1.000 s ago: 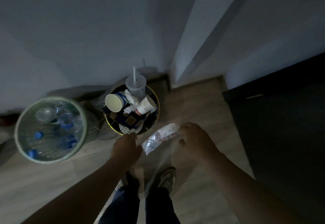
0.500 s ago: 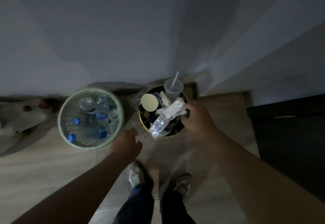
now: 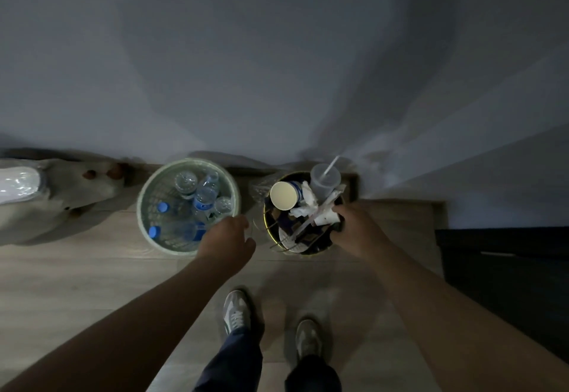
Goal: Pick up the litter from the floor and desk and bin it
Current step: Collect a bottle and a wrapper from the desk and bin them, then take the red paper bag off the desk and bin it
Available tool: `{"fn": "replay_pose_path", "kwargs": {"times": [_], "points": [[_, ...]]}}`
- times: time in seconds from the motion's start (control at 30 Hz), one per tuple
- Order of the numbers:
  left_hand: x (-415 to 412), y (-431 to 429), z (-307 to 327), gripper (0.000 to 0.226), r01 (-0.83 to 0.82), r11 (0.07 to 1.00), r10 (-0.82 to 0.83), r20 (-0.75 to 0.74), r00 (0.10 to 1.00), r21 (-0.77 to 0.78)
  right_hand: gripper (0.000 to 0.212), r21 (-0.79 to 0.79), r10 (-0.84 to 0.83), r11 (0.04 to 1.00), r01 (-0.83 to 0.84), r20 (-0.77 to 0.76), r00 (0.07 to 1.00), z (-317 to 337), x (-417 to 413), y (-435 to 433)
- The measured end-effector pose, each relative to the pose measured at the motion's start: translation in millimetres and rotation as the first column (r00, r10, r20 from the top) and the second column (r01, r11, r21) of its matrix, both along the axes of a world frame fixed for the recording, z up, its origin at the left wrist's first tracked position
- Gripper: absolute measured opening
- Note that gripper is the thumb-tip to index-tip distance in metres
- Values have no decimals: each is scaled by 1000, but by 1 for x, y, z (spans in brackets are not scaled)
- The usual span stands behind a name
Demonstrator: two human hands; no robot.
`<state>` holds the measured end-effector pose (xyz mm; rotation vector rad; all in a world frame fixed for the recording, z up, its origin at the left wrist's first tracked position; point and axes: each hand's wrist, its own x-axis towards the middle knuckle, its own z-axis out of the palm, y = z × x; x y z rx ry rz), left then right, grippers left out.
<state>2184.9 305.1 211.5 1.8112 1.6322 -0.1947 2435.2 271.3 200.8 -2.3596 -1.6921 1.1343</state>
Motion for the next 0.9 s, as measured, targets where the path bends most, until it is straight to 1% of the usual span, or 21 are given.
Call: {"fn": "replay_pose_path", "kwargs": {"times": [0.13,0.2,0.3,0.37,0.47,0.53,0.6,0.67,0.8,0.9], "points": [[2,-18,43,31,-28,999,27,15,1000,24,48,-38,80,996,-80,5,997,42,0,-20],[3,-32,73,31,-38,998,37,18,999,40,51,-27,113,993,-113,22,993,72,-3,-32],[1,-59,124,34,-46,997,45,20,999,59,51,23,192,981,-193,37,981,122,-12,-46],[-6,-78,157,35,-57,995,56,18,998,83,44,79,271,959,-273,36,962,160,-20,-51],[-24,-99,217,34,-99,981,97,19,995,166,36,161,389,903,-398,84,917,230,-29,-48],[-39,-112,265,34,-160,961,163,6,987,224,37,215,462,851,-479,127,878,282,-37,-44],[-57,-117,313,32,-224,926,225,30,974,304,43,275,531,787,-551,152,834,337,-53,-36],[-76,-121,360,32,-218,892,225,29,974,397,46,358,587,709,-608,180,790,391,-74,-27],[-126,-135,447,34,-256,782,270,61,961,568,45,536,660,525,-662,235,713,494,-136,-22],[-174,-156,510,34,-271,700,302,69,951,661,45,629,714,400,-667,243,657,559,-197,-31]]}}
